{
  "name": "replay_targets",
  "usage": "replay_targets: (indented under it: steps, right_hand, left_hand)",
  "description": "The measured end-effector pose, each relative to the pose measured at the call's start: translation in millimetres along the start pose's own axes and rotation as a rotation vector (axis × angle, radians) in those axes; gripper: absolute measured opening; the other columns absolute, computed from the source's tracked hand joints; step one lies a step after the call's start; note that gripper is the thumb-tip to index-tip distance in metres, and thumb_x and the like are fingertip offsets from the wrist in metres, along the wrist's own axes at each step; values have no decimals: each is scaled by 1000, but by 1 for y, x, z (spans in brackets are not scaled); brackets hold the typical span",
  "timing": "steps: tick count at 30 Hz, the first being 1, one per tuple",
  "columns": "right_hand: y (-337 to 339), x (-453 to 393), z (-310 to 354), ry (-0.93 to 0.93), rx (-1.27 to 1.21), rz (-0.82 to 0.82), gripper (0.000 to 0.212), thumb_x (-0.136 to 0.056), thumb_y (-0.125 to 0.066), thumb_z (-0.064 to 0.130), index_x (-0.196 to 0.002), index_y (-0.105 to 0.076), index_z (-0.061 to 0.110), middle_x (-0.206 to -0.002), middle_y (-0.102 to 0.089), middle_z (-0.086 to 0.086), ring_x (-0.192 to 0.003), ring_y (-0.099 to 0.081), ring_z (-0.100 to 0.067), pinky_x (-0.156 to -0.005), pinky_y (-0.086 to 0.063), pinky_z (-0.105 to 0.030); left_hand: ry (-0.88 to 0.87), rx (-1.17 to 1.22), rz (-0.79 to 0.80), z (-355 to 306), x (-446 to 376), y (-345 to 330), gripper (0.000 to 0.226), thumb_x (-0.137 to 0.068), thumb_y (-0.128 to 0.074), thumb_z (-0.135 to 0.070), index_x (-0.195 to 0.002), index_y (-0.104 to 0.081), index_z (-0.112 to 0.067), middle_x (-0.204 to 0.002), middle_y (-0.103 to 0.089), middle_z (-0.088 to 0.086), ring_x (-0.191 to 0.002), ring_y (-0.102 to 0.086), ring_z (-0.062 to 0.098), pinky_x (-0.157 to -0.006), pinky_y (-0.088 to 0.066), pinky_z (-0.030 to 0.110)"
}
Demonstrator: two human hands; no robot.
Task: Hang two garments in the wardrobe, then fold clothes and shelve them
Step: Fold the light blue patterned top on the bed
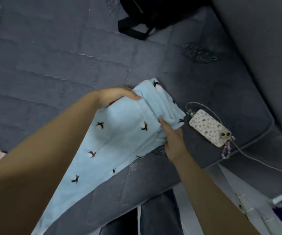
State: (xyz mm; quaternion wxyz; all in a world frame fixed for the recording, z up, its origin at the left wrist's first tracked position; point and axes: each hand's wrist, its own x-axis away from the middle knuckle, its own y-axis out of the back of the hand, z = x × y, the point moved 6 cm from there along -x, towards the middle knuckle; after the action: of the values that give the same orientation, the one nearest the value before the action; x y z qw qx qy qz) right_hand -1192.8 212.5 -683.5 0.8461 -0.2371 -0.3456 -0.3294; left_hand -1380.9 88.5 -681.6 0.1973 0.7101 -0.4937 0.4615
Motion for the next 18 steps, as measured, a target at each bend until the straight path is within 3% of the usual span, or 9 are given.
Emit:
replay_targets:
  steps: [2,5,7,9,12,15,17,18]
  right_hand:
    - [3,12,11,155,58,10,61,-84,-76,17,-139,-50,19,-135,-60,6,-126,-55,-12,-108,-44,-37]
    - [3,24,19,244,93,23,53,-82,-77,8,-128,-56,25,-122,-66,19,-117,-60,-3,-95,-48,-16]
    - [5,28,19,187,32,13,51,-80,-78,8,-124,-59,23,-118,-68,17,-113,-62,-3,-94,-49,-16]
    - [9,28,18,155,-4,8,47,-80,-78,8,-120,-62,24,-116,-69,16,-111,-63,-4,-89,-50,-14]
    - [9,25,16,109,-69,53,51,-80,-77,16,-129,-60,15,-123,-68,5,-115,-63,-12,-90,-52,-21]
    - [11,13,5,9,-139,26,60,-78,-80,28,-133,-58,15,-128,-65,-3,-118,-61,-19,-100,-50,-42]
    - [17,3,-5,-51,-209,-22,56,-80,-79,23,-131,-59,14,-127,-66,-5,-118,-62,-21,-102,-48,-45]
    - [21,0,-10,-75,-221,-46,56,-80,-78,22,-132,-59,14,-127,-65,-4,-118,-61,-20,-104,-47,-45]
  left_hand:
    - [-12,52,-24,-5,4,6,45,-67,-81,-40,-111,-70,-35,-115,-71,-2,-103,-69,18,-83,-54,35]
    - [-33,-178,-50,-16,9,14,37,-68,-78,-41,-105,-70,-42,-108,-72,-12,-99,-69,9,-79,-52,27]
    - [-4,-157,31,-19,13,10,27,-75,-72,-30,-102,-73,-36,-107,-74,-6,-97,-70,13,-71,-56,23]
    - [28,19,103,-21,17,6,28,-75,-64,-16,-98,-76,-25,-107,-74,8,-95,-71,23,-68,-58,27]
    - [-20,202,92,-29,14,11,32,-73,-57,-8,-99,-75,-15,-103,-73,12,-92,-71,27,-70,-58,33]
    - [-178,254,-152,-36,-2,34,21,-75,-64,1,-86,-63,-16,-85,-71,1,-81,-69,17,-71,-55,33]
    - [-205,207,-305,-35,-16,42,28,-75,-66,8,-80,-59,-19,-75,-69,-4,-77,-67,15,-69,-53,30]
    - [-180,182,-326,-31,-22,42,28,-76,-69,6,-85,-62,-19,-81,-71,-4,-84,-68,17,-71,-54,30]
